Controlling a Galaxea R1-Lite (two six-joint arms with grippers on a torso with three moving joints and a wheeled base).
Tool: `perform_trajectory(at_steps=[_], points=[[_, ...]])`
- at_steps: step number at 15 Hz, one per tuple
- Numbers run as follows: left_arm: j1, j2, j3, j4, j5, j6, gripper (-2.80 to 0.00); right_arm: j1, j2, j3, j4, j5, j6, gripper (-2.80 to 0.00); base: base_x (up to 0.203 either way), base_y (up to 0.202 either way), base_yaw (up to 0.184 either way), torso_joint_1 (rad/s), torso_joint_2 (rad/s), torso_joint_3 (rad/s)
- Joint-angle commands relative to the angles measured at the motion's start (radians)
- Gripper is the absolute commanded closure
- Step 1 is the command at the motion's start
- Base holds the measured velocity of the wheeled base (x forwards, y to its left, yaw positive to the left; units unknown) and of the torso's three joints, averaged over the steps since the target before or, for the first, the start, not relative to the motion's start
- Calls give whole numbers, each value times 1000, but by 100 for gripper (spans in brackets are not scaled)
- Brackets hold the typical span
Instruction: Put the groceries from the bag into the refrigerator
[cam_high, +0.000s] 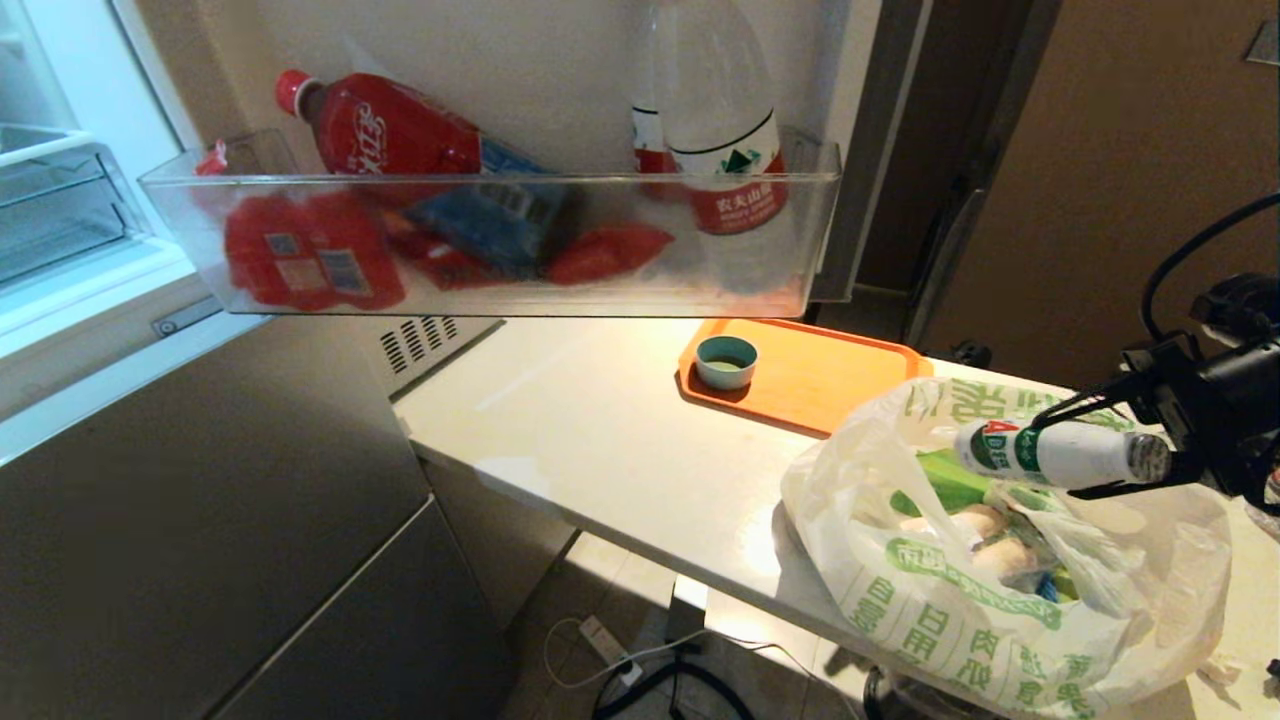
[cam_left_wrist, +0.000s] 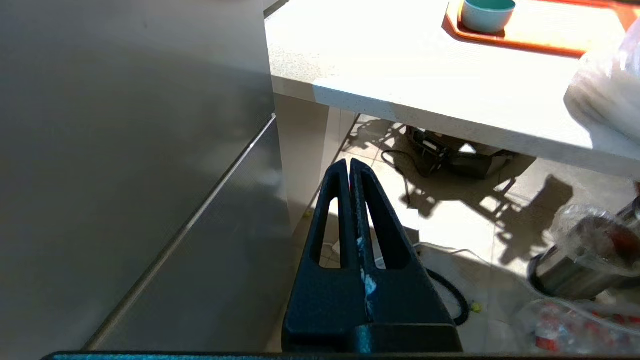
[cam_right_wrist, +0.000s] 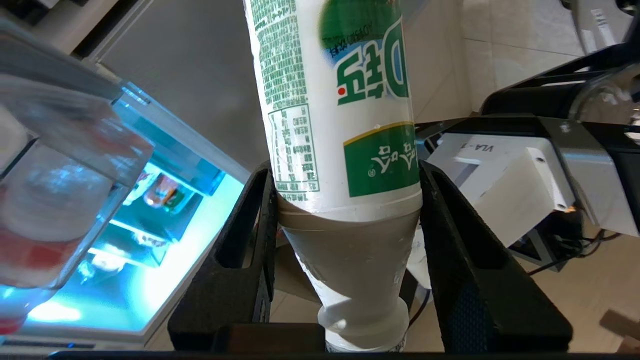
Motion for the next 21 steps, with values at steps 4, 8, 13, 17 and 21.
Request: perform_trajectory(at_steps=[4, 8, 13, 17, 21], points=[[-1, 102, -222, 40, -65, 90, 0, 1, 6, -1, 9, 11, 2, 0, 0, 0, 0, 0, 0, 0], [-41, 455, -363, -33, -228, 220, 0, 2, 32, -3, 9, 33, 2, 0, 0, 0, 0, 0, 0, 0], [-97, 893, -419, -263, -492, 406, 0, 2, 65, -7, 9, 33, 0, 0, 0, 0, 0, 0, 0, 0], [-177, 1090, -447, -354, -547, 517, 0, 4, 65, -21, 9, 71, -1, 0, 0, 0, 0, 0, 0, 0], [-279, 1243, -451, -443, -550, 532, 0, 25, 70, -21, 9, 100, 2, 0, 0, 0, 0, 0, 0, 0]])
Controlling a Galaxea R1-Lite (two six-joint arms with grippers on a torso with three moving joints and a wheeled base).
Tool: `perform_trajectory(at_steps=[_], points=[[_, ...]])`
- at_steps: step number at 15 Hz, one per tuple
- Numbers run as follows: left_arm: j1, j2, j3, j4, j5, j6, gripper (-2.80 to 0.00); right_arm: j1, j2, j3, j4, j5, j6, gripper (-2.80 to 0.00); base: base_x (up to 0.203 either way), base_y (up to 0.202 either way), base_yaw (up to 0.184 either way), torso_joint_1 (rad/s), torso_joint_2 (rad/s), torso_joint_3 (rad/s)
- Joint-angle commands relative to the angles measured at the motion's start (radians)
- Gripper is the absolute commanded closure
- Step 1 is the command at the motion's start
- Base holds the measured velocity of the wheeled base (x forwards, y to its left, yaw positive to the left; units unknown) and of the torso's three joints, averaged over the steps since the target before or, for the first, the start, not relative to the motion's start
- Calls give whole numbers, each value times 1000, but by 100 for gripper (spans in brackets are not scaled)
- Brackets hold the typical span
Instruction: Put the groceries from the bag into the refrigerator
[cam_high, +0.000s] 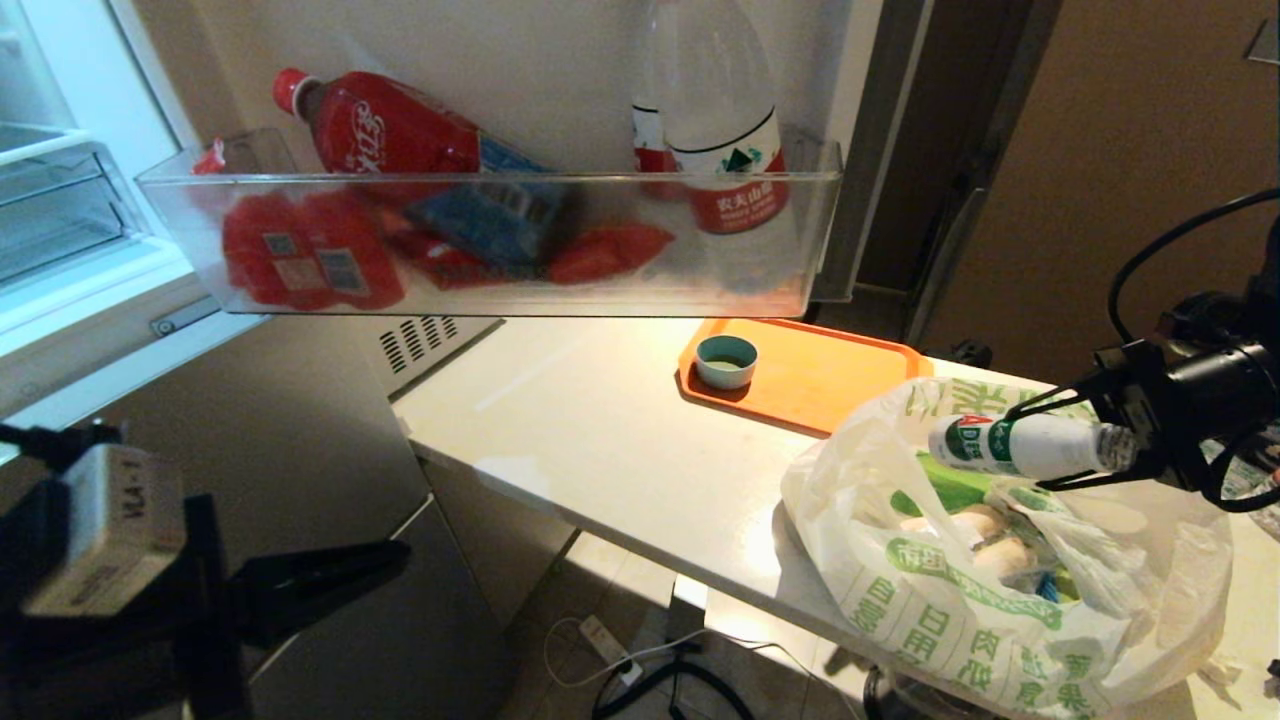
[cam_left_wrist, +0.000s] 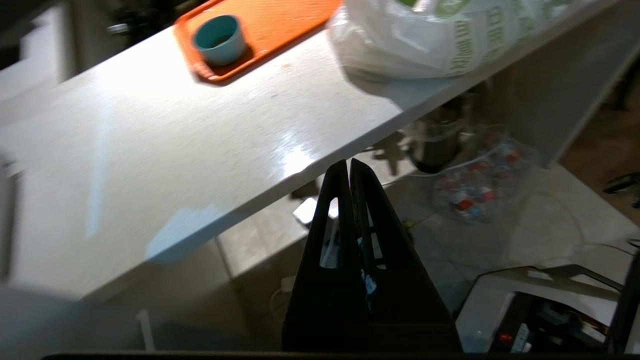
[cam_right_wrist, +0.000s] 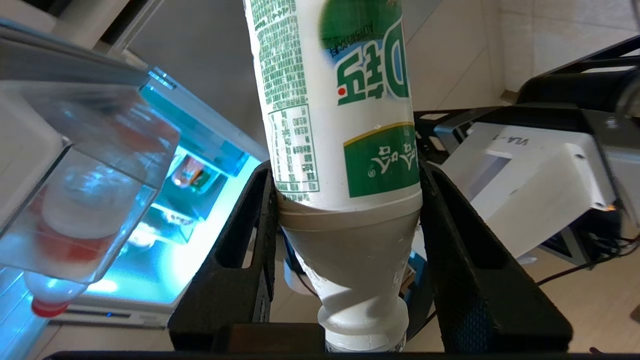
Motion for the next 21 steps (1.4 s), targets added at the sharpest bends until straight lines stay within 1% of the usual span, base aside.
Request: perform_trajectory(at_steps=[1, 2, 4, 7, 10, 13, 16, 19, 20, 21], points=[[-54, 162, -10, -88, -2, 4, 0, 13, 3, -2, 9, 14, 3, 0, 0, 0, 0, 0, 0, 0], [-76, 213, -27, -136, 0, 4, 0, 15, 4, -2, 9, 15, 3, 0, 0, 0, 0, 0, 0, 0], [-134, 287, -83, -178, 9, 4, 0, 28, 12, -2, 9, 19, 3, 0, 0, 0, 0, 0, 0, 0], [-206, 376, -164, -190, 25, 15, 0, 55, 29, -2, 9, 26, 2, 0, 0, 0, 0, 0, 0, 0], [-268, 445, -234, -192, 33, 37, 0, 55, 40, -3, 9, 30, 0, 0, 0, 0, 0, 0, 0, 0], [-335, 503, -273, -204, 58, 84, 0, 55, 42, -4, 9, 41, -6, 0, 0, 0, 0, 0, 0, 0], [-414, 591, -294, -304, 96, 89, 0, 56, 41, -8, 9, 56, -10, 0, 0, 0, 0, 0, 0, 0], [-445, 658, -375, -322, 110, 88, 0, 60, 40, -9, 9, 58, -12, 0, 0, 0, 0, 0, 0, 0], [-451, 680, -401, -323, 110, 88, -280, 62, 41, -9, 9, 58, -12, 0, 0, 0, 0, 0, 0, 0], [-461, 705, -430, -325, 109, 90, -280, 62, 41, -9, 9, 58, -12, 0, 0, 0, 0, 0, 0, 0]])
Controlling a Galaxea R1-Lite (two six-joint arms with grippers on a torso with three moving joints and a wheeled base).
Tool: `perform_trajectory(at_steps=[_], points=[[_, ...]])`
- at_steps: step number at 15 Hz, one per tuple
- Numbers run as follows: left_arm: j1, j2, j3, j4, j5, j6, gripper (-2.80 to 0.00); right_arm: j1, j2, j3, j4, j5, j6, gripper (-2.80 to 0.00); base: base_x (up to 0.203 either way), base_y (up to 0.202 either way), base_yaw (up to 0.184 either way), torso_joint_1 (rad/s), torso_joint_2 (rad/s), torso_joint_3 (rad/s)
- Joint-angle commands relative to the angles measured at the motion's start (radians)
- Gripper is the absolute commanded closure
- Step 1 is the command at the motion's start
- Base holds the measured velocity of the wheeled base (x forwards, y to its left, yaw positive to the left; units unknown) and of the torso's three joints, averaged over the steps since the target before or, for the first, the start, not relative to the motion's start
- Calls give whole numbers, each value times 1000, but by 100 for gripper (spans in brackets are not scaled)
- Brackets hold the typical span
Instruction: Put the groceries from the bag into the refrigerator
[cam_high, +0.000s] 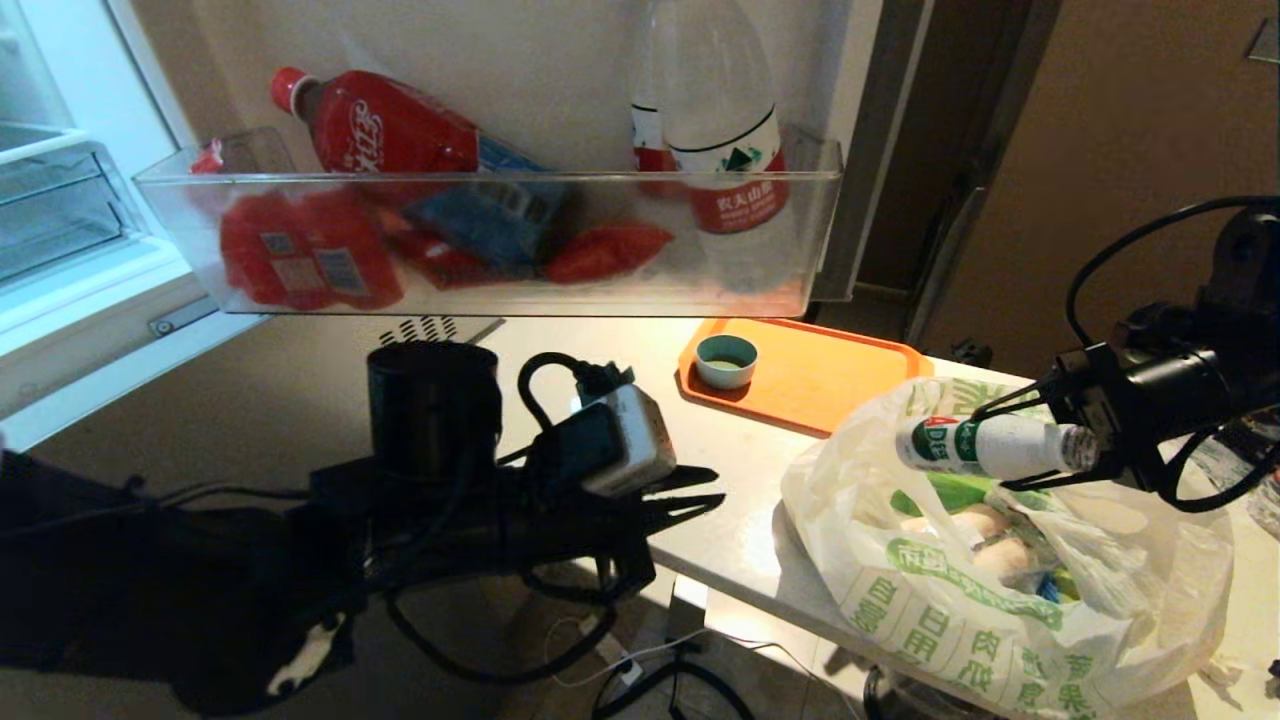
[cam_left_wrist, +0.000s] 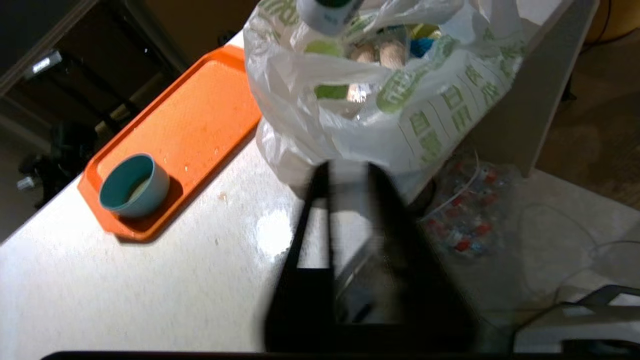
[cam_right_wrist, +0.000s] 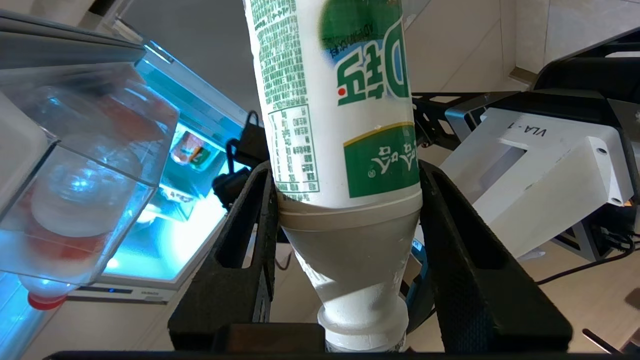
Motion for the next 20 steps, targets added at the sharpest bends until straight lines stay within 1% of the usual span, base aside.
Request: perform_trajectory(at_steps=[1, 3, 5, 6, 9, 12, 14, 17, 20], points=[[-26, 82, -56, -12, -4, 9, -280, 1, 2, 1, 9, 7, 2, 0, 0, 0, 0, 0, 0, 0], [-49, 125, -90, -34, -1, 33, -280, 3, 0, 1, 9, 15, 2, 0, 0, 0, 0, 0, 0, 0], [-69, 155, -102, -45, -1, 39, -280, 3, 2, 1, 9, 51, 2, 0, 0, 0, 0, 0, 0, 0], [-77, 169, -113, -48, -1, 40, -280, 4, 2, 1, 9, 54, 3, 0, 0, 0, 0, 0, 0, 0], [-93, 227, -194, -83, 23, 40, -280, 4, 12, 1, 9, 56, 4, 0, 0, 0, 0, 0, 0, 0], [-123, 276, -266, -86, 28, 40, -280, 12, 17, 3, 9, 64, 6, 0, 0, 0, 0, 0, 0, 0], [-131, 290, -279, -86, 33, 47, -280, 28, 15, 3, 9, 81, 6, 0, 0, 0, 0, 0, 0, 0], [-159, 309, -294, -87, 49, 47, -280, 66, 14, 3, 9, 86, 9, 0, 0, 0, 0, 0, 0, 0], [-165, 335, -343, -87, 50, 77, -280, 102, 12, 3, 9, 103, 13, 0, 0, 0, 0, 0, 0, 0]])
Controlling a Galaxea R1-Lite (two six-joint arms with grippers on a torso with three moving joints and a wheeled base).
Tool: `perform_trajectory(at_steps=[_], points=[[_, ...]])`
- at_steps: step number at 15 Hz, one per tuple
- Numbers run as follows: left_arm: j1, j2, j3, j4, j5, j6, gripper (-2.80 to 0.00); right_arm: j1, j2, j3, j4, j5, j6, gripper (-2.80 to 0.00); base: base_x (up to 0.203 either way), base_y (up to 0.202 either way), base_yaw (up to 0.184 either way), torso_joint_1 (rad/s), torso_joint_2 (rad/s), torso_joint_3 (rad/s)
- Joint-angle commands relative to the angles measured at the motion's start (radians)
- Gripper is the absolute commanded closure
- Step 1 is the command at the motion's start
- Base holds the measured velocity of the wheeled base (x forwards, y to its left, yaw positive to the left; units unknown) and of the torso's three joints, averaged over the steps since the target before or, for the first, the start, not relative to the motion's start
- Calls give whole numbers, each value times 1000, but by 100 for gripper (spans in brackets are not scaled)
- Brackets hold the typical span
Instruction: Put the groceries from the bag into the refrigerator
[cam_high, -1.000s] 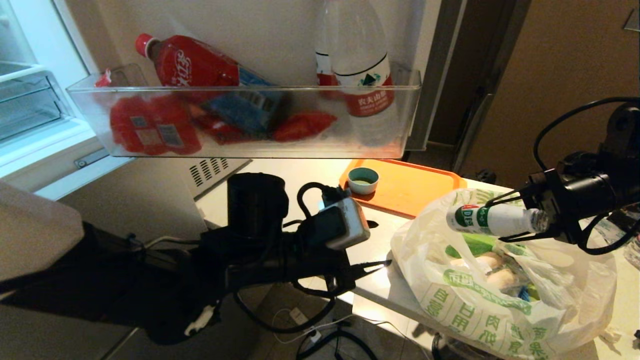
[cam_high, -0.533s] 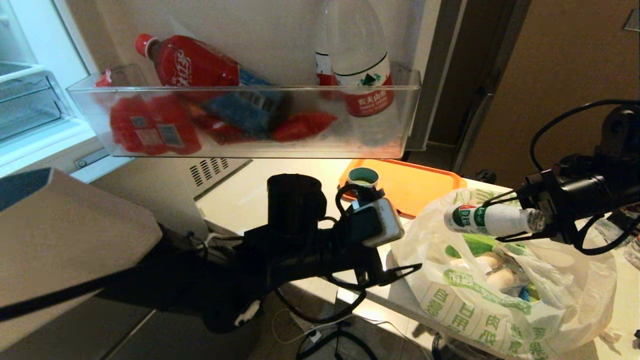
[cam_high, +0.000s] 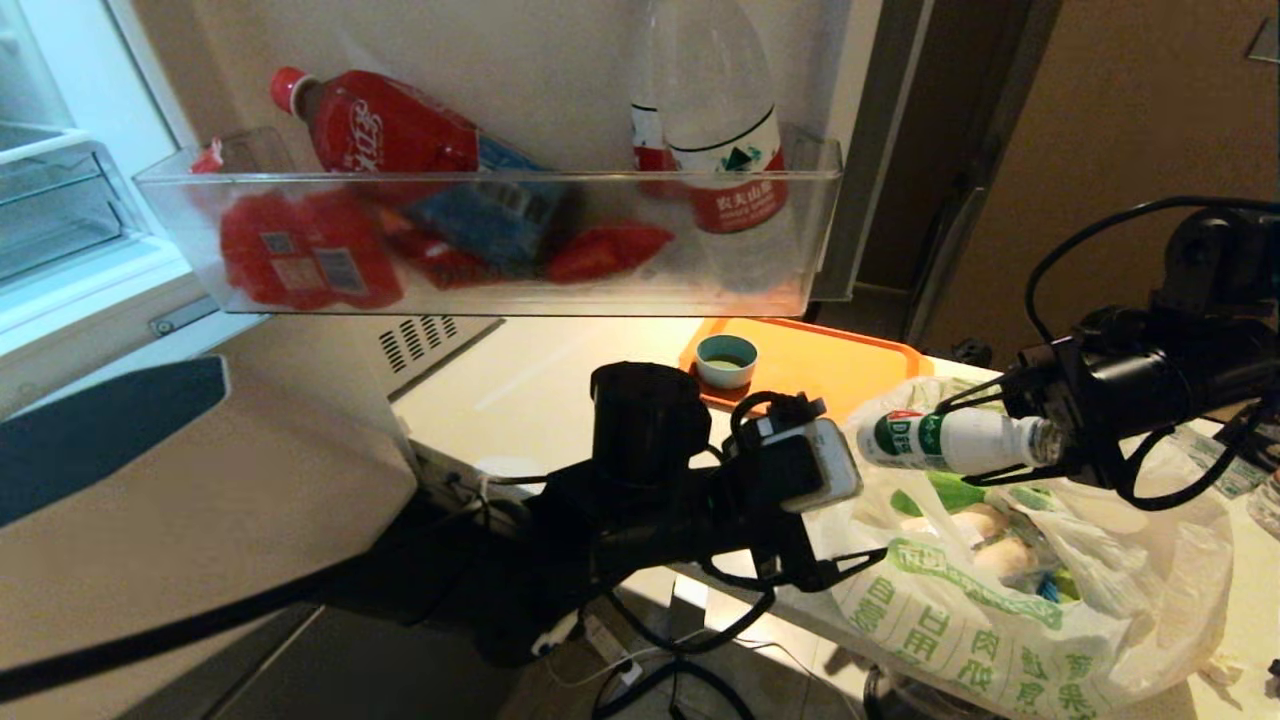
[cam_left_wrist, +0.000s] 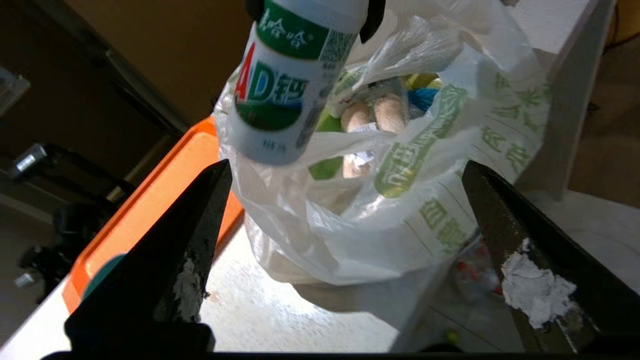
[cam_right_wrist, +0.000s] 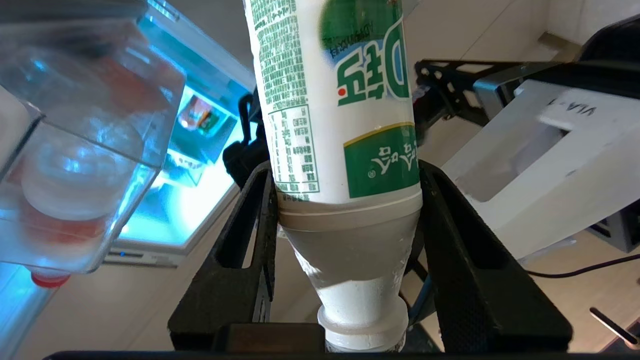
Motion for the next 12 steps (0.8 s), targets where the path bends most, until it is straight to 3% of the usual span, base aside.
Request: perform_trajectory(at_steps=[1, 4, 7, 12], points=[[-5, 29, -41, -5, -2, 17, -280, 12, -1, 0, 9, 16, 3, 0, 0, 0, 0, 0, 0, 0], [-10, 62, -101, -5, 17, 62, -280, 17, 2, 0, 9, 19, 3, 0, 0, 0, 0, 0, 0, 0], [-20, 91, -152, -5, 33, 65, -280, 27, 5, 6, 9, 20, 3, 0, 0, 0, 0, 0, 0, 0], [-26, 89, -146, -4, 71, 88, -280, 61, 4, 9, 9, 37, 3, 0, 0, 0, 0, 0, 0, 0]])
